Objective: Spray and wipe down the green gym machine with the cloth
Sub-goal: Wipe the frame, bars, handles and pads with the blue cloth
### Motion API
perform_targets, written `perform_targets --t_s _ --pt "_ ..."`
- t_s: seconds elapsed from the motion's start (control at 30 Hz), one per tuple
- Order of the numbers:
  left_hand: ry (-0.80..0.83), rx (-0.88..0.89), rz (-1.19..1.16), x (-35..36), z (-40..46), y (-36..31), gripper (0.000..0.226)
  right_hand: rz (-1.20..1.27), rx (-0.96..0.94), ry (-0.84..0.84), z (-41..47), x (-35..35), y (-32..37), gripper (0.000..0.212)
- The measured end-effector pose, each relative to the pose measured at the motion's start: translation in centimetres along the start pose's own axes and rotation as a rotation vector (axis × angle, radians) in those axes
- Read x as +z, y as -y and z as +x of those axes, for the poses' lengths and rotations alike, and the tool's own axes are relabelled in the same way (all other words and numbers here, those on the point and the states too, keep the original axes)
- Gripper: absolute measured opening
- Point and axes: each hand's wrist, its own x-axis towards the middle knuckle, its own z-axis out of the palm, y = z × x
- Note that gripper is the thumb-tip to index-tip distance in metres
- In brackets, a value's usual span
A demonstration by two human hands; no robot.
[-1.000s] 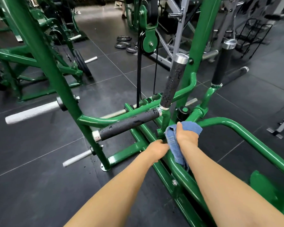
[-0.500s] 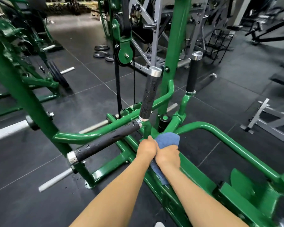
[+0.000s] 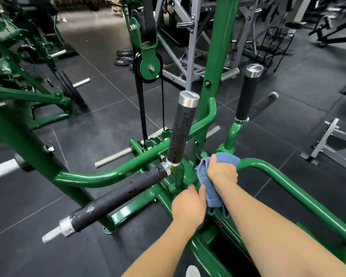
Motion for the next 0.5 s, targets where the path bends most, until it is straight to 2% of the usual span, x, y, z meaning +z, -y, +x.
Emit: perform_targets --t_s 0.13,0.3,0.5 --pt "-0.030 0.046 0.015 0.1 0.1 -0.3 0.053 0.021 0.024 0.023 0.4 0.0 -0.2 0.080" --pt "-0.038 0.025 -0.069 -0.2 -0.2 0.2 0.044 -0.013 -0.097 0.027 -1.1 0.1 -1.7 0.079" --pt "-0.081 0.003 -0.141 -1.0 -1.0 0.2 0.051 -0.138 -0.164 0.175 -3.9 1.3 -4.8 0.079"
